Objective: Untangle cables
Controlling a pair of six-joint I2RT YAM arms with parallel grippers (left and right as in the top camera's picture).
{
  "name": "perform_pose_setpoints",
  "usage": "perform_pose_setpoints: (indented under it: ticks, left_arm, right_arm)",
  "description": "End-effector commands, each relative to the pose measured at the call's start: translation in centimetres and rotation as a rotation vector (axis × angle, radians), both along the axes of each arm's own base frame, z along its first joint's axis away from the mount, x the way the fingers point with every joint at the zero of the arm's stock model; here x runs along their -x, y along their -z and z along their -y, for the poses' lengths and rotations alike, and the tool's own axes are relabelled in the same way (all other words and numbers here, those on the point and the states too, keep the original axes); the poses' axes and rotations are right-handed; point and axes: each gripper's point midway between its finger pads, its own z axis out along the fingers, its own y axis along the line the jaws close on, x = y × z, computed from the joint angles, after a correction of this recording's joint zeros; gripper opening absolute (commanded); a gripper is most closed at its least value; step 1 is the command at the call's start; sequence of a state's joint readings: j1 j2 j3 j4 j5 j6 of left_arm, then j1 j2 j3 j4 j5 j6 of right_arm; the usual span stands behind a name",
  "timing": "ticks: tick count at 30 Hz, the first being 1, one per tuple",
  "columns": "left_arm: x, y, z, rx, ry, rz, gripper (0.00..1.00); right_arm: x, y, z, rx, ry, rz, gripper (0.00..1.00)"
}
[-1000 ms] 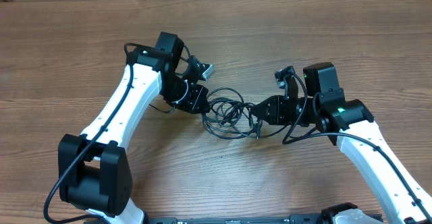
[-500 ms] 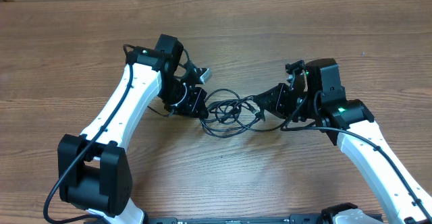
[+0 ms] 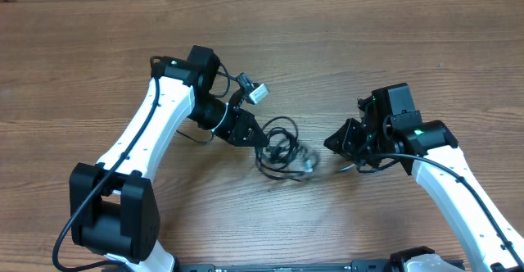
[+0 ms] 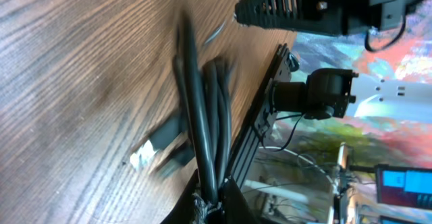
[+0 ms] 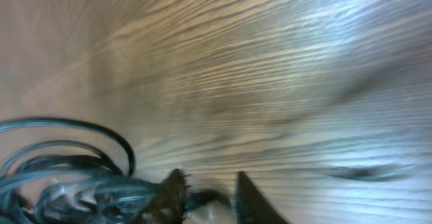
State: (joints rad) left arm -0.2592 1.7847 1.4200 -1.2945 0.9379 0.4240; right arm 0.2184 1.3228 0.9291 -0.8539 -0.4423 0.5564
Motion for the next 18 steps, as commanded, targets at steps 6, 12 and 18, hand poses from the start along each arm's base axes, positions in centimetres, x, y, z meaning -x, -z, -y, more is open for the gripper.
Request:
perform_pose_setpoints:
  ticks: [6,12,18]
  left_arm:
    - [-0.1,-0.3,0.0,0.031,0.064,0.105,0.04]
    - [0.0,-0.7,1.1,0.072,0.095,0.137,0.04]
    - [-0.8,-2.8,2.7,0.221,0.087,0.176,0.04]
  right_arm:
    - [-0.4,-2.1,-2.1,-0.075,-0.305,0.226,0.33]
    - [0.2,-3.3,-3.5,-0.201,-0.27,0.174,0.37]
    - [1.0,-3.1,-4.3,-0.246,-0.133,0.022,0.72]
